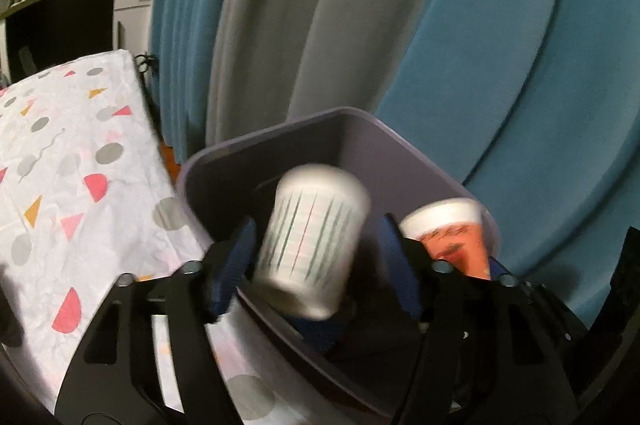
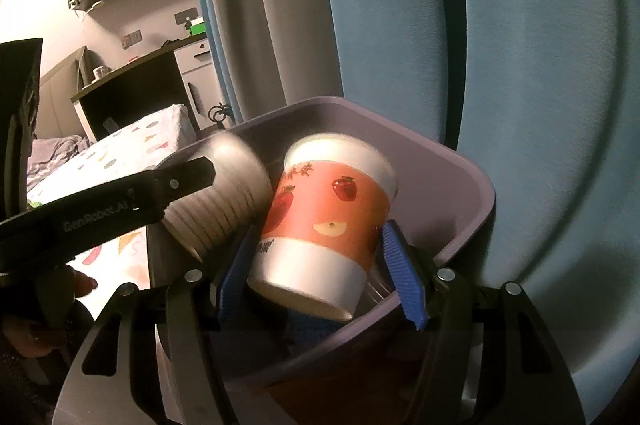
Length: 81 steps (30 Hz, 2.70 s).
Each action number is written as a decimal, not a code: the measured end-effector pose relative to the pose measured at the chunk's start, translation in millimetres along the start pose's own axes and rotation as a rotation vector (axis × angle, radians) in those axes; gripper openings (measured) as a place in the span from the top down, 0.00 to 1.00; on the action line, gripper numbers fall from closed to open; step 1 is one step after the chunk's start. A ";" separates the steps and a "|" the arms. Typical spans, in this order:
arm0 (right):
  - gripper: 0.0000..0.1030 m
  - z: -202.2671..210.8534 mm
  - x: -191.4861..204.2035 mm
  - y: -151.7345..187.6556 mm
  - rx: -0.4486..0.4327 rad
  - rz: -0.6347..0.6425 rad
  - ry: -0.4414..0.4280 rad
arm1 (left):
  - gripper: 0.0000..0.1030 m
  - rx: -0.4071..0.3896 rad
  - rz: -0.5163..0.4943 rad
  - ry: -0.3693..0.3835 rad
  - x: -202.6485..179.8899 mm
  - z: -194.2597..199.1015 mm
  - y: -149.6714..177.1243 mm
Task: Collect trash
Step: 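Open both grippers to drop the cups into the grey bin, then move both open grippers back over the pink and black bags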
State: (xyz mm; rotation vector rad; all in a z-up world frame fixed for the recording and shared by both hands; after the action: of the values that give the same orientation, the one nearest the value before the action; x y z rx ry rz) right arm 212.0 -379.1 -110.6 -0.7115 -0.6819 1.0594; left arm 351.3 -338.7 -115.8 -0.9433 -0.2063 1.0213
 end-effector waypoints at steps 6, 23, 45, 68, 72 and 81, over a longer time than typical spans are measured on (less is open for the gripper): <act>0.31 17.0 -1.7 -6.1 -0.036 0.003 0.018 | 0.12 -0.074 0.033 -0.056 16.9 26.2 -6.2; 0.15 97.3 35.6 2.2 -0.156 0.007 -0.038 | 0.06 -0.214 0.089 -0.331 85.6 170.7 46.3; 0.15 133.0 176.2 58.7 -0.125 0.141 -0.213 | 0.06 -0.289 0.203 -0.637 194.5 330.1 138.7; 0.15 104.8 264.1 67.5 -0.098 0.233 -0.281 | 0.06 -0.300 0.296 -0.746 261.0 367.4 168.9; 0.15 95.9 271.9 65.3 -0.090 0.235 -0.283 | 0.06 -0.290 0.301 -0.746 265.0 363.1 170.6; 0.18 81.1 298.8 66.6 -0.050 0.269 -0.343 | 0.06 -0.280 0.309 -0.742 270.9 356.9 174.0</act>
State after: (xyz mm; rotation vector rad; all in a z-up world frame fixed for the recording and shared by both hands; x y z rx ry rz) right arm 213.9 -65.0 -69.7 -0.6839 -0.9265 1.4359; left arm 190.4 113.9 -101.4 -0.8207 -0.8587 1.6355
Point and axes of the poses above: each gripper's, at about its wrist camera, not at the fingertips, and z roughly against the way its jaws point, x to its left, y to its underside, the point moved 9 cm from there along -z, roughly the way its jaws point, and after that the axes turned 3 degrees about -z, right-handed, at the moved point
